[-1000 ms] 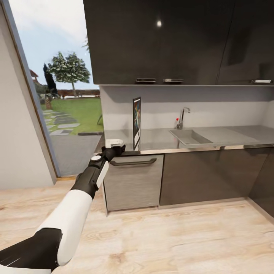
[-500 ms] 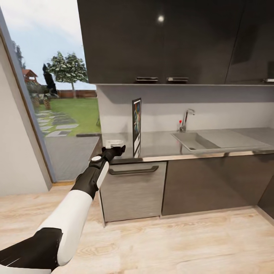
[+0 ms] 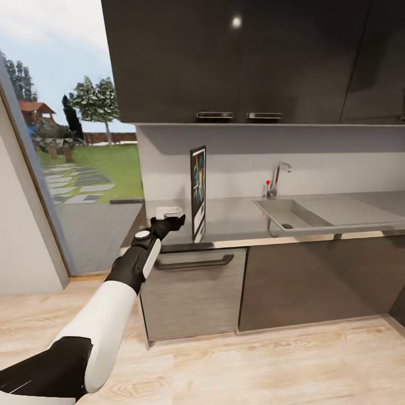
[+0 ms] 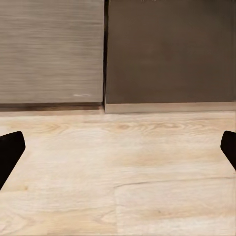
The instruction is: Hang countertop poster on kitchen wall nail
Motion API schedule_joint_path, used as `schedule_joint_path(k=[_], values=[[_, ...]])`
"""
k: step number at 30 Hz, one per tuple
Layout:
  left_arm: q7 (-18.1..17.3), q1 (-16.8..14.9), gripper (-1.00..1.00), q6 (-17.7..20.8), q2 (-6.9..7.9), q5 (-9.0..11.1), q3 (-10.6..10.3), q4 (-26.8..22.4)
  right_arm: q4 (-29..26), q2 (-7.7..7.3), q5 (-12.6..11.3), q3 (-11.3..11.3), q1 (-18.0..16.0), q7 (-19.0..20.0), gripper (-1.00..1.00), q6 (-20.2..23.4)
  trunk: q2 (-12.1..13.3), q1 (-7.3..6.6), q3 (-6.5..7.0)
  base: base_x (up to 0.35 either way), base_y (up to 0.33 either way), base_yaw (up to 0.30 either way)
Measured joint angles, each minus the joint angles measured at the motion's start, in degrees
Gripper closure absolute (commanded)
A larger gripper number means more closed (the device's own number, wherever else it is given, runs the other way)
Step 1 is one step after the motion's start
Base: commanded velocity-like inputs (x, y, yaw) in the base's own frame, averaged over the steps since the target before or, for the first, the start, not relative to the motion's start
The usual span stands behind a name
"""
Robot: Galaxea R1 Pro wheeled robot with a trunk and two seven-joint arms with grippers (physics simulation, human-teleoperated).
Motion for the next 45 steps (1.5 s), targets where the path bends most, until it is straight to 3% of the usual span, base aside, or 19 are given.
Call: schedule_joint_path(k=[12, 14, 16, 17, 21, 45], values=[[0.01, 0.00, -1.00, 0.04, -0.01, 0.00, 0.00, 0.04, 0.02, 0.00, 0.01, 0.01, 0.00, 0.01, -1.00, -0.01, 0.00, 0.01, 0.00, 0.113, -0.146, 0.000], [0.01, 0.00, -1.00, -0.79, -0.01, -0.06, 0.09, 2.44, 0.03, 0.00, 0.01, 0.01, -0.01, 0.01, -1.00, -0.01, 0.00, 0.02, 0.00, 0.004, -0.005, 0.000], [0.04, 0.00, -1.00, -2.71, -0.01, -0.07, 0.08, 4.60, 0.03, -0.01, 0.01, 0.01, -0.03, 0.02, -1.00, -0.01, 0.01, 0.02, 0.00, 0.001, -0.001, 0.000], [0.06, 0.01, -1.00, -6.78, -0.01, -0.09, -0.05, 8.19, 0.49, -0.01, -0.02, 0.01, -0.03, 0.03, -1.00, -0.01, 0.01, 0.02, -0.01, 0.000, 0.000, 0.000], [0.06, -0.01, -1.00, -8.97, -0.01, -0.08, -0.15, 10.08, 1.57, 0.01, 0.00, 0.01, -0.01, 0.04, -1.00, -0.01, 0.00, 0.00, 0.00, 0.121, 0.000, 0.000], [0.06, -0.01, -1.00, -9.47, -0.01, -0.08, -0.18, 10.40, 1.96, 0.05, 0.00, 0.01, -0.04, 0.04, -1.00, -0.01, 0.00, 0.01, 0.00, 0.141, 0.000, 0.000]])
